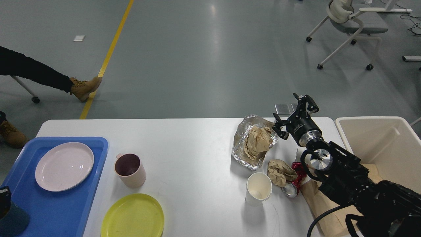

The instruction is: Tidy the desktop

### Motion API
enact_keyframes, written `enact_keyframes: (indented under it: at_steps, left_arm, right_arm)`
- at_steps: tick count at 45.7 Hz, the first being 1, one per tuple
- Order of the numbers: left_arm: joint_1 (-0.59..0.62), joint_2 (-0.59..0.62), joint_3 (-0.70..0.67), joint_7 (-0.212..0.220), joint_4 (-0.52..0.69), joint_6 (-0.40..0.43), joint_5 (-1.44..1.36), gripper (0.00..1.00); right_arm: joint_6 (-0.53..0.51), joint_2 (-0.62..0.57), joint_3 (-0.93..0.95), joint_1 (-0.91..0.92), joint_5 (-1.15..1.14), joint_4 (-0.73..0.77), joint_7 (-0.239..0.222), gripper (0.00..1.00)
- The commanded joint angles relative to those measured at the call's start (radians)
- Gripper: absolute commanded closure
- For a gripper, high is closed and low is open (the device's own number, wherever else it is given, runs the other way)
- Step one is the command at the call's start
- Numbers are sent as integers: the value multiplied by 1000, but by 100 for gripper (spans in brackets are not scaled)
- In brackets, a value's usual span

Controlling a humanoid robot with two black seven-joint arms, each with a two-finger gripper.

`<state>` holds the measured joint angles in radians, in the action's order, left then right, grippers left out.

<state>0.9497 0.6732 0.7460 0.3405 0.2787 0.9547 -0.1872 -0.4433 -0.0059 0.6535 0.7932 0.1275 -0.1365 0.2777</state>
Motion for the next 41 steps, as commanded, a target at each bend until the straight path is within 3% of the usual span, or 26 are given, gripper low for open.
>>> enact_keyframes:
  at_steps: [1, 7, 19, 29, 36, 41]
  left_arm:
    - [14, 11, -14, -2, 13, 5, 0, 36]
    - [50, 52, -34, 0, 60, 5, 0, 29]
    - [251, 247, -19, 12, 313, 5, -3, 25]
    - [395, 364, -17, 92, 398, 5, -3, 20]
    - [578, 413, 18, 94, 438, 5, -3, 19]
    - [756, 402, 136, 86, 453, 5, 0, 19]
  right_arm:
    - [0, 0, 0, 0, 0, 0, 0, 0]
    - [0, 0, 0, 0, -2, 0, 0, 0]
    - [0, 0, 2, 0, 0, 0, 0, 0]
    - [0, 0, 2, 1, 0, 0, 0, 0]
    - [0, 0, 2, 0, 0, 0, 0, 0]
    - [0, 0, 2, 0, 0, 0, 0, 0]
